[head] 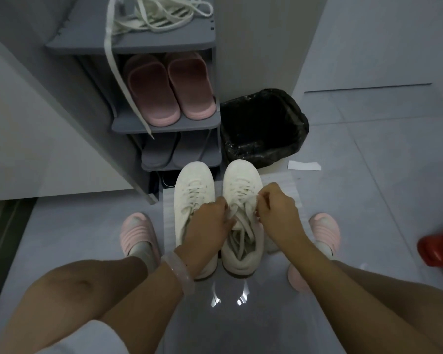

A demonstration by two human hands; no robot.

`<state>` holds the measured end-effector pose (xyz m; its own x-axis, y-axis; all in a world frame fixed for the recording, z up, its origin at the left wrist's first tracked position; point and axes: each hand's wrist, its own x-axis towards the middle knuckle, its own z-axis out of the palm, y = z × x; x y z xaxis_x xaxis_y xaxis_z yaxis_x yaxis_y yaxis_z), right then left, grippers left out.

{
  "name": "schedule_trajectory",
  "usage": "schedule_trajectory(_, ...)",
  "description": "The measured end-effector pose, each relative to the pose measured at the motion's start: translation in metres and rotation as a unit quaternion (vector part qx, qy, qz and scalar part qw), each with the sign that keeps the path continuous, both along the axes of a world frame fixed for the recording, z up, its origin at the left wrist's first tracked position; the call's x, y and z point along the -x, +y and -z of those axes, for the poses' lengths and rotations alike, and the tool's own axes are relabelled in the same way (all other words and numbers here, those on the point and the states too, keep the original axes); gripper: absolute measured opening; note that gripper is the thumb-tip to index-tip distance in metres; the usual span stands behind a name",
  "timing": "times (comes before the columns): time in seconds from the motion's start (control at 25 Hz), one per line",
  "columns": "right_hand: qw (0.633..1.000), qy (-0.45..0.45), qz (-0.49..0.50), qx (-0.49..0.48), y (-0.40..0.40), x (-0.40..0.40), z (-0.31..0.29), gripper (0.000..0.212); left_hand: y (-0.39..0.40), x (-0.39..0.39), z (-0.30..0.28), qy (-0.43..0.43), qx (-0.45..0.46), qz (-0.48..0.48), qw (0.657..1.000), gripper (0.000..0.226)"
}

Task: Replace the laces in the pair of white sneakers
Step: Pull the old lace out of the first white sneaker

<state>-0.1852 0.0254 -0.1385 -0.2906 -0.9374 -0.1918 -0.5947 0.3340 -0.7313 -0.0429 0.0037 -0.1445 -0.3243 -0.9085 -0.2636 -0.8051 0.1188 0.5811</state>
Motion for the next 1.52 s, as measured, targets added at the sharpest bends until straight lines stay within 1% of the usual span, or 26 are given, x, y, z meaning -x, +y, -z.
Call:
schedule_trajectory(0.08, 0.997, -0.040, -0.004, -0.061, 0.002, 0.004, 0.002, 0.010, -0.002, -0.003, 0.002, 0.023, -0.016, -0.023, 0.999, 0.024)
schedule_trajectory(0.16, 0.996, -0.042, -0.018, -0.075, 0.008, 0.003, 0.010, 0.003, -0.004, -0.004, 0.001, 0.031, -0.025, -0.021, 0.999, 0.025)
schedule_trajectory(0.2, 0.997, -0.033, -0.024, -0.063, 0.011, 0.001, 0.013, 0.006, -0.005, -0.005, 0.002, 0.029, -0.024, -0.011, 0.999, 0.025)
schedule_trajectory(0.24, 0.999, -0.012, -0.032, -0.040, 0.013, -0.001, 0.015, 0.014, -0.006, -0.006, 0.003, 0.023, -0.017, 0.002, 1.000, 0.024)
schedule_trajectory(0.32, 0.999, 0.026, -0.024, 0.027, 0.010, 0.000, 0.013, 0.022, -0.005, -0.008, 0.005, 0.005, 0.006, 0.027, 1.000, 0.021)
schedule_trajectory(0.36, 0.998, 0.025, 0.011, 0.063, 0.006, 0.004, 0.009, 0.020, -0.005, -0.009, 0.006, 0.004, 0.015, 0.033, 0.999, 0.020)
schedule_trajectory(0.4, 0.995, 0.003, 0.054, 0.089, 0.002, 0.009, 0.005, 0.016, -0.004, -0.010, 0.008, 0.007, 0.020, 0.035, 0.999, 0.019)
schedule_trajectory(0.44, 0.991, -0.031, 0.087, 0.093, 0.000, 0.013, 0.003, 0.012, -0.004, -0.010, 0.009, 0.011, 0.022, 0.033, 0.999, 0.019)
schedule_trajectory(0.48, 0.990, -0.070, 0.102, 0.075, 0.001, 0.014, 0.002, 0.008, -0.004, -0.011, 0.010, 0.014, 0.022, 0.030, 0.999, 0.019)
schedule_trajectory(0.52, 0.989, -0.104, 0.104, 0.034, 0.005, 0.012, 0.004, 0.004, -0.005, -0.010, 0.010, 0.014, 0.021, 0.027, 0.999, 0.019)
schedule_trajectory(0.56, 0.987, -0.128, 0.097, -0.018, 0.009, 0.008, 0.007, 0.005, -0.005, -0.010, 0.011, 0.012, 0.020, 0.026, 0.999, 0.018)
schedule_trajectory(0.6, 0.984, -0.140, 0.086, -0.061, 0.013, 0.005, 0.012, 0.008, -0.005, -0.010, 0.011, 0.011, 0.022, 0.026, 0.999, 0.018)
schedule_trajectory(0.64, 0.984, -0.141, 0.078, -0.079, 0.016, 0.003, 0.016, 0.009, -0.005, -0.010, 0.010, 0.011, 0.025, 0.027, 0.999, 0.018)
schedule_trajectory(0.8, 0.993, -0.097, 0.056, -0.028, 0.018, 0.002, 0.018, 0.004, -0.005, -0.010, 0.010, 0.015, 0.030, 0.036, 0.999, 0.017)
schedule_trajectory(0.92, 0.994, -0.092, 0.045, 0.024, 0.018, -0.003, 0.013, 0.013, -0.005, -0.011, 0.011, 0.008, 0.037, 0.046, 0.998, 0.015)
schedule_trajectory(0.96, 0.990, -0.111, 0.079, 0.044, 0.015, 0.001, 0.010, 0.016, -0.006, -0.011, 0.011, 0.007, 0.038, 0.048, 0.998, 0.015)
schedule_trajectory(1.0, 0.978, -0.146, 0.135, 0.068, 0.010, 0.008, 0.006, 0.019, -0.006, -0.011, 0.011, 0.008, 0.036, 0.049, 0.998, 0.015)
schedule_trajectory(1.08, 0.936, -0.232, 0.243, 0.101, 0.003, 0.021, 0.000, 0.024, -0.007, -0.011, 0.010, 0.017, 0.029, 0.046, 0.998, 0.016)
schedule_trajectory(1.12, 0.924, -0.257, 0.268, 0.090, 0.003, 0.022, 0.000, 0.023, -0.006, -0.011, 0.009, 0.023, 0.026, 0.042, 0.999, 0.016)
schedule_trajectory(1.16, 0.925, -0.265, 0.267, 0.053, 0.006, 0.019, 0.000, 0.020, -0.006, -0.011, 0.009, 0.027, 0.021, 0.037, 0.999, 0.017)
schedule_trajectory(1.2, 0.932, -0.269, 0.244, 0.004, 0.010, 0.014, 0.003, 0.015, -0.006, -0.010, 0.008, 0.030, 0.015, 0.030, 0.999, 0.018)
schedule_trajectory(1.24, 0.938, -0.270, 0.211, -0.045, 0.015, 0.006, 0.005, 0.011, -0.005, -0.010, 0.008, 0.032, 0.009, 0.025, 0.999, 0.020)
schedule_trajectory(1.28, 0.947, -0.260, 0.175, -0.072, 0.020, 0.000, 0.008, 0.009, -0.006, -0.010, 0.009, 0.033, 0.006, 0.020, 0.999, 0.022)
schedule_trajectory(1.36, 0.969, -0.208, 0.125, -0.047, 0.024, -0.006, 0.013, 0.009, -0.005, -0.010, 0.008, 0.026, 0.005, 0.018, 0.999, 0.024)
schedule_trajectory(1.44, 0.980, -0.161, 0.117, -0.014, 0.023, -0.008, 0.014, 0.010, -0.002, -0.010, 0.009, 0.014, 0.015, 0.042, 0.999, 0.027)
schedule_trajectory(1.52, 0.981, -0.149, 0.124, -0.003, 0.021, -0.007, 0.013, 0.012, 0.006, -0.009, 0.010, -0.023, 0.055, 0.076, 0.995, 0.045)
